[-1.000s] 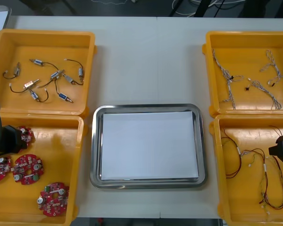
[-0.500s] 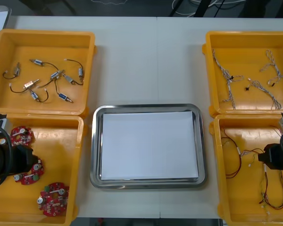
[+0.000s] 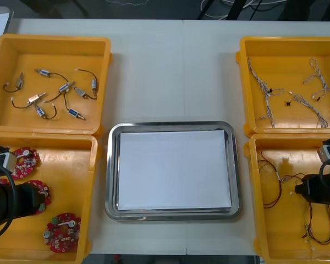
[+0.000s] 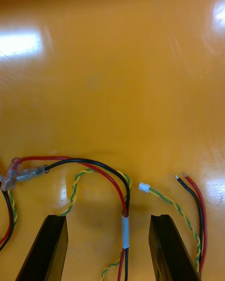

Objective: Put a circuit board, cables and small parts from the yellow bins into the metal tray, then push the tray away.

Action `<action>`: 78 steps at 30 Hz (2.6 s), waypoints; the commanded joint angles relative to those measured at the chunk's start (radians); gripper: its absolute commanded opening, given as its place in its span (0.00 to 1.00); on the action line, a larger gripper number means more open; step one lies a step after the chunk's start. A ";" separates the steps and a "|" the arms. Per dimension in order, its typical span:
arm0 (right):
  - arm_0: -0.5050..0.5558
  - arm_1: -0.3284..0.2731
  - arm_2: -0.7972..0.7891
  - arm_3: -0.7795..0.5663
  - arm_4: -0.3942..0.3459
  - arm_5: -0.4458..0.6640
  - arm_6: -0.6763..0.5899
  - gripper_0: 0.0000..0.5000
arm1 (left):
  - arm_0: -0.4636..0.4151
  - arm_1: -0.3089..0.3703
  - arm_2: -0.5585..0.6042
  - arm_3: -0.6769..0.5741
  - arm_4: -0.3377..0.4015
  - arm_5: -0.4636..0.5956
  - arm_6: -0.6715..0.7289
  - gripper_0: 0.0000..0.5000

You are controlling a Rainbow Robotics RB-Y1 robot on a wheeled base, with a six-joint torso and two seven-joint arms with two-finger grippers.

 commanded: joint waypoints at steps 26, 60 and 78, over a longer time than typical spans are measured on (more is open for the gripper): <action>0.090 -0.001 0.083 0.052 0.040 -0.163 0.040 1.00 | 0.011 0.048 -0.197 0.100 -0.177 -0.168 0.225 1.00; 0.109 -0.007 -0.127 -0.194 -0.005 -0.007 0.107 0.00 | -0.043 0.050 -0.234 0.134 -0.229 -0.185 0.242 1.00; -0.037 -0.009 -0.356 -0.450 -0.227 0.417 0.117 0.00 | -0.041 0.050 -0.234 0.134 -0.243 -0.176 0.226 0.00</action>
